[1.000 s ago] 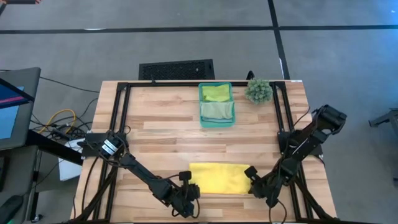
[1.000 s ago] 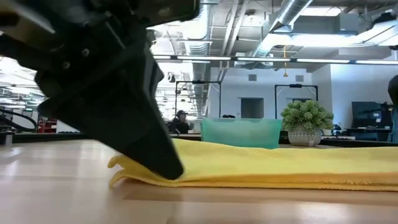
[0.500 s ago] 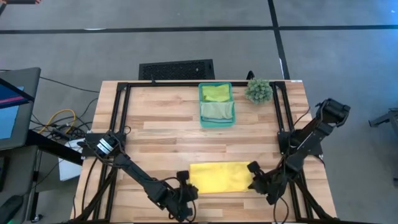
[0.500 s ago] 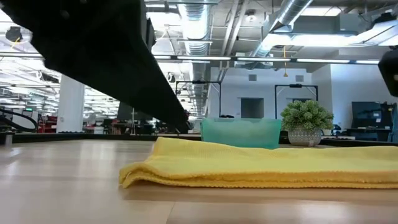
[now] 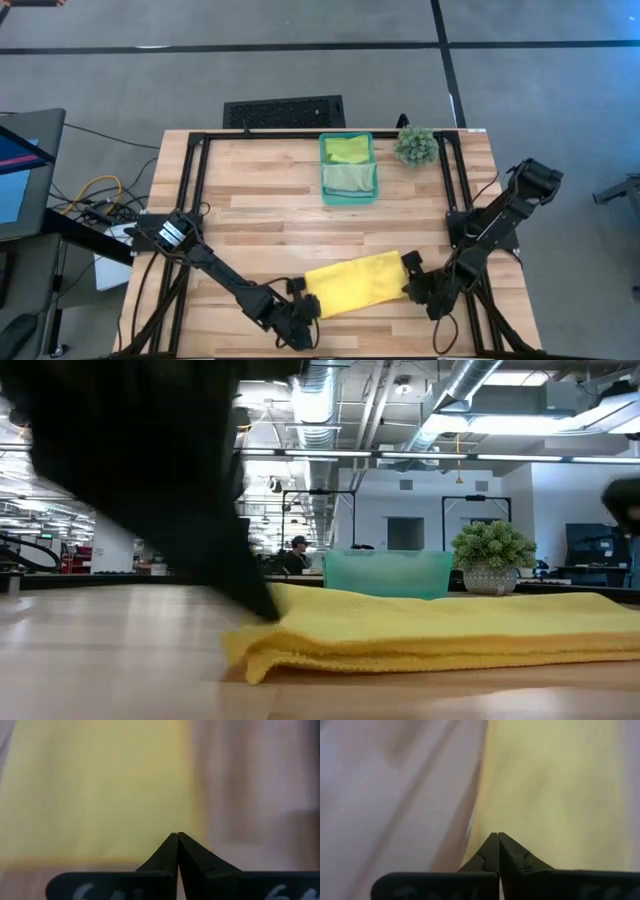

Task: Fold microfiber towels
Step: Fold the yellow microfiber cloth

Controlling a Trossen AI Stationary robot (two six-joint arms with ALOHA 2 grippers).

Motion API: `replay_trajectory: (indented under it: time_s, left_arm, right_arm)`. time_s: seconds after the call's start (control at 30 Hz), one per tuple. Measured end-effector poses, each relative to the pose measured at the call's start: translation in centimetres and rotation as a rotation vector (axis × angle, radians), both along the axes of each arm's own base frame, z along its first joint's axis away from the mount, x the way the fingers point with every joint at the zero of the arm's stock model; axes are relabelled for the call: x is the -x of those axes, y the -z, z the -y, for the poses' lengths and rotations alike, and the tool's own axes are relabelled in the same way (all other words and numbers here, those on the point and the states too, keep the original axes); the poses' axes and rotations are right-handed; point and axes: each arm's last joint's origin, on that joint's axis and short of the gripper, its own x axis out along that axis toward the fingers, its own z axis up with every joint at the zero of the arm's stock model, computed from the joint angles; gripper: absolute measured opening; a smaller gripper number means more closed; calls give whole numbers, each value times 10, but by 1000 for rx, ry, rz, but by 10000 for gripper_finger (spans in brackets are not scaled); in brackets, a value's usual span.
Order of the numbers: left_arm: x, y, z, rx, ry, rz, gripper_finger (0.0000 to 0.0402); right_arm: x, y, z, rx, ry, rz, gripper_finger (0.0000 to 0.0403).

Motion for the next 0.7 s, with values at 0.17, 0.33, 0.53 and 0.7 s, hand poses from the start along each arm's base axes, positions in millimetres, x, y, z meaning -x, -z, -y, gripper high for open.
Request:
replay_trajectory:
  time_s: [0.17, 0.33, 0.53, 0.7]
  left_arm:
    - [-16, -29, 11, -132, 61, 181, 0]
    - [-22, -28, -16, -293, -153, 189, 0]
    - [-16, 5, -57, -254, -400, -9, 0]
    - [-10, 21, -64, -177, -439, -73, 0]
  right_arm:
    - [0, -25, 1, 10, 66, 224, 16]
    - [-10, -25, 8, 5, 182, 260, 17]
    - [-23, 1, 17, 99, 259, 184, 18]
    - [-26, 13, 24, 145, 300, 106, 17]
